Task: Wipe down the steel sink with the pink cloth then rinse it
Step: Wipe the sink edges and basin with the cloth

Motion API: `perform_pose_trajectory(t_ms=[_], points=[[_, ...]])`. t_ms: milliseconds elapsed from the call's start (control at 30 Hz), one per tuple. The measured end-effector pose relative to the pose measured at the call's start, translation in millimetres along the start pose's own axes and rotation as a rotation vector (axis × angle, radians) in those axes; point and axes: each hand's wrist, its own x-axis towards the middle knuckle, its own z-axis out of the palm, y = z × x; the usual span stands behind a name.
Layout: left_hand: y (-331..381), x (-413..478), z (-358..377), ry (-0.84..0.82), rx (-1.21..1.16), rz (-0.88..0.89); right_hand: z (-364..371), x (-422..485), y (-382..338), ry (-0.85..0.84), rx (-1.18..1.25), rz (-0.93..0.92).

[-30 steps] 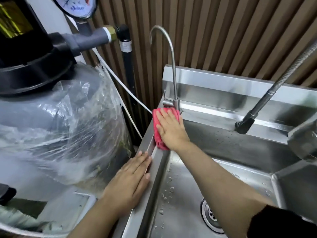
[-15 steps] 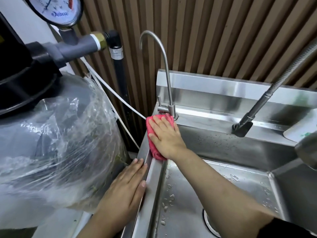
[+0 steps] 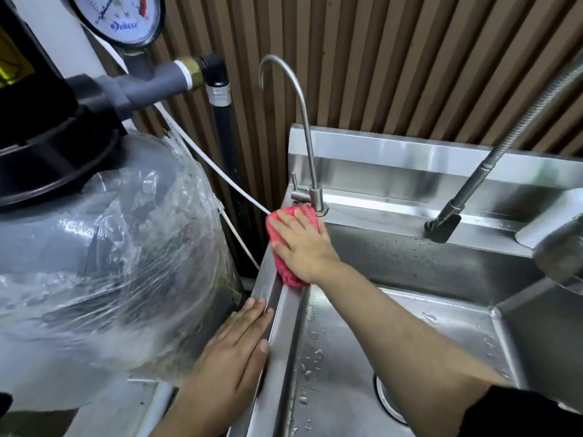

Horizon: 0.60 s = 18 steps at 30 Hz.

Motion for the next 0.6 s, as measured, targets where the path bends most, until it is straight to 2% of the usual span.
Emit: perform_pose_trajectory(t_ms=[100, 200, 267, 333, 400, 433, 467, 533, 600], points=[[-1.8, 4.8, -2.5, 0.070, -0.115, -0.046, 15.4, -46.3, -2.2, 0.034, 0.155, -0.103], [0.9, 20.2, -5.2, 0.104, -0.180, -0.046, 26.2, -79.3, 1.4, 0.160, 0.466, -0.130], [7.8, 39.2, -4.3, 0.096, -0.228, -0.070, 22.4, -85.0, 9.4, 0.245, 0.570, -0.041], [16.0, 65.4, -0.5, 0.064, -0.221, -0.077, 9.1, -80.6, 25.2, 0.407, 0.633, 0.139], [19.0, 96.6, 6.7, -0.001, -0.152, -0.090, -11.5, -65.3, 45.7, 0.586, 0.639, 0.289], [17.7, 112.4, 10.6, -0.025, -0.106, -0.092, -24.4, -53.5, 53.5, 0.612, 0.604, 0.323], [15.6, 127.3, 14.4, -0.046, -0.061, -0.090, -35.0, -38.3, 59.9, 0.560, 0.531, 0.343], [10.3, 151.5, 21.6, -0.090, 0.028, -0.090, -43.4, -4.4, 65.3, 0.302, 0.250, 0.349], [3.6, 164.0, 27.3, -0.119, 0.077, -0.101, -35.7, 14.3, 63.4, 0.146, -0.025, 0.324]])
